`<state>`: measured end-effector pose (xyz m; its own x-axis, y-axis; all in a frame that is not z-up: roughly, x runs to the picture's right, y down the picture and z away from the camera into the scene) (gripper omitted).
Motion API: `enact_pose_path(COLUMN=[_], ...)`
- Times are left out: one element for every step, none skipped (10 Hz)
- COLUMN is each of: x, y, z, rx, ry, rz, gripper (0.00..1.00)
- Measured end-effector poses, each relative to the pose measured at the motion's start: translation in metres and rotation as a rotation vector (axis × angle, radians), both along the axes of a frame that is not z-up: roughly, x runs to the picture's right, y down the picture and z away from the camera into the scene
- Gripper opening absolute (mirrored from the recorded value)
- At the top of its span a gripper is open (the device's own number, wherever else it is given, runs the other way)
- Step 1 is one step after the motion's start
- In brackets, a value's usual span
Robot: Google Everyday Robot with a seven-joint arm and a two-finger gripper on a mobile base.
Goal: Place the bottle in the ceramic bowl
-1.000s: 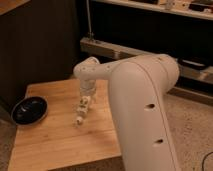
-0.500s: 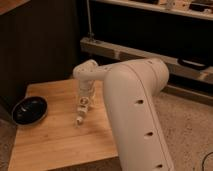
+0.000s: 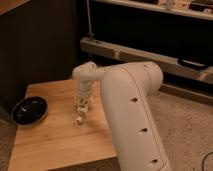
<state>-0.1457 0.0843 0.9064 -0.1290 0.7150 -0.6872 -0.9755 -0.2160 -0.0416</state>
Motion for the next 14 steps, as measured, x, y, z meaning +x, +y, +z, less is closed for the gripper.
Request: enact_pose_path(x=[-0.004,-0.007,-0.01,-0.011,-0.013,-0.017,-0.019,-0.022,-0.025,-0.031,-0.039,-0.052,-0.072,-0.089], y=[0.002,0.005,0.007,0.008,0.009,0.01,0.01,0.011,0.012,0.012,0.009,0.003,-0.005,-0.011], z=[0.002,0.005,0.008,0.009,0.011,0.011,0.011,0.011,0.01,0.008,0.002,-0.008,-0.024,-0.036], rx=[-0.011,-0.022,-0.033,-0.041,-0.047,-0.054,-0.057,-0.061,-0.063,-0.064,-0.059,-0.048,-0.034,-0.022], ry=[-0.01,-0.02,-0.029,-0.032,-0.033,-0.032,-0.032,-0.032,-0.036,-0.057,-0.085,-0.127,-0.183,-0.228], rz=[-0.003,-0.006,-0.01,-0.017,-0.027,-0.041,-0.051,-0.062,-0.075,-0.086,-0.094,-0.105,-0.124,-0.143], gripper=[0.65,0.65,0.65,0.61,0.52,0.4,0.32,0.22,0.12,0.03,0.0,0.0,0.0,0.0])
